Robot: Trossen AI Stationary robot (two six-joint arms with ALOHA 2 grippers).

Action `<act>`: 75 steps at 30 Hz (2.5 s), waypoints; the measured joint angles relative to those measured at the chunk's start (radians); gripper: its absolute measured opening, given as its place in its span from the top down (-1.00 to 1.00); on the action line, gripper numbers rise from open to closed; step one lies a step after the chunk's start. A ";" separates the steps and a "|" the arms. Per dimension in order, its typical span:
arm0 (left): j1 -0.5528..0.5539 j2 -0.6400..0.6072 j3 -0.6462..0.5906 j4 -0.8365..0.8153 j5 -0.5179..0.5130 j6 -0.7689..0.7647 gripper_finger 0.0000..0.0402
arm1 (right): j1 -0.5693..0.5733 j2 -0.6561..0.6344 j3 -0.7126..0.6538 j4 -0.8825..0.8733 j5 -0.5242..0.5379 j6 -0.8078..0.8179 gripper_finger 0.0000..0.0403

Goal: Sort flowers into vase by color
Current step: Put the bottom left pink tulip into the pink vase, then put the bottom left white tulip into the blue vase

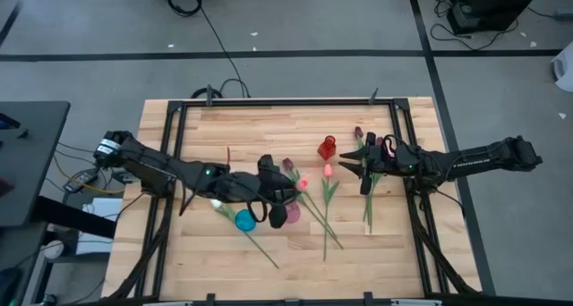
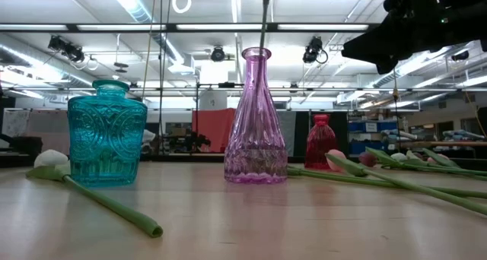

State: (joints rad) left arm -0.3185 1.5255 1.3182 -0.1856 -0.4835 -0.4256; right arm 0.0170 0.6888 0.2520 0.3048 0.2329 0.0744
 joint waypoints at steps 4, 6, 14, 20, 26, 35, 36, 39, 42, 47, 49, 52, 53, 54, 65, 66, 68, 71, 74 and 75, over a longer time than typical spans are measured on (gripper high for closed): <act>-0.004 -0.012 0.000 -0.145 -0.035 -0.056 0.09 | 0.000 0.000 0.000 -0.001 -0.009 0.005 0.41; -0.005 -0.029 0.000 -0.214 -0.028 -0.107 -0.04 | 0.000 0.000 0.000 -0.001 -0.023 0.005 0.41; -0.132 -0.107 0.002 -0.591 0.040 -0.423 -0.11 | 0.000 0.000 0.000 -0.012 -0.032 0.012 0.41; -0.289 -0.108 0.001 -0.887 0.040 -0.739 -0.04 | 0.000 0.000 0.000 -0.007 -0.031 0.005 0.41; -0.389 -0.025 0.000 -1.152 0.060 -0.805 0.02 | 0.000 0.000 0.000 0.023 -0.047 -0.003 0.41; -0.318 0.052 -0.120 -1.110 0.217 -0.546 0.19 | 0.000 0.000 0.000 0.046 -0.089 -0.006 0.41; -0.312 0.052 -0.136 -1.080 0.218 -0.497 0.21 | 0.000 0.000 0.000 0.046 -0.089 -0.006 0.41; -0.298 0.051 -0.185 -1.048 0.218 -0.394 0.27 | 0.000 0.000 0.000 0.045 -0.090 -0.004 0.41; -0.288 0.027 -0.257 -0.994 0.220 -0.339 0.31 | 0.000 0.000 0.000 0.043 -0.090 -0.007 0.41; -0.253 -0.078 -0.389 -0.853 0.228 -0.313 0.36 | 0.000 0.000 0.000 0.036 -0.090 -0.010 0.41; -0.239 -0.136 -0.433 -0.815 0.217 -0.308 0.38 | 0.000 0.000 0.000 0.034 -0.090 -0.002 0.41; -0.213 -0.247 -0.497 -0.779 0.206 -0.303 0.40 | 0.000 0.006 0.000 0.032 -0.090 0.008 0.41; -0.204 -0.285 -0.524 -0.767 0.202 -0.305 0.41 | 0.000 0.012 0.000 0.034 -0.089 0.008 0.41; -0.196 -0.320 -0.552 -0.763 0.190 -0.310 0.42 | 0.000 0.018 0.001 0.039 -0.085 0.009 0.41; -0.196 -0.382 -0.745 -0.327 0.198 0.095 0.45 | 0.000 0.085 0.001 0.044 -0.061 0.013 0.41; -0.196 -0.374 -0.747 -0.342 0.198 0.116 0.45 | 0.000 0.093 0.001 0.053 -0.061 0.013 0.41; -0.195 -0.356 -0.748 -0.366 0.203 0.158 0.45 | -0.001 0.104 0.002 0.058 -0.061 0.017 0.41; -0.196 -0.313 -0.748 -0.371 0.217 0.215 0.45 | -0.001 0.129 0.002 0.085 -0.059 0.020 0.41; -0.196 -0.263 -0.745 -0.333 0.218 0.247 0.45 | -0.001 0.149 0.002 0.106 -0.059 0.020 0.41; -0.196 -0.249 -0.746 -0.342 0.219 0.260 0.45 | -0.001 0.154 0.002 0.114 -0.059 0.020 0.41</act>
State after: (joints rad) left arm -0.5140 1.2768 0.5720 -0.5274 -0.2649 -0.1654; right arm 0.0162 0.8429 0.2539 0.4189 0.1741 0.0948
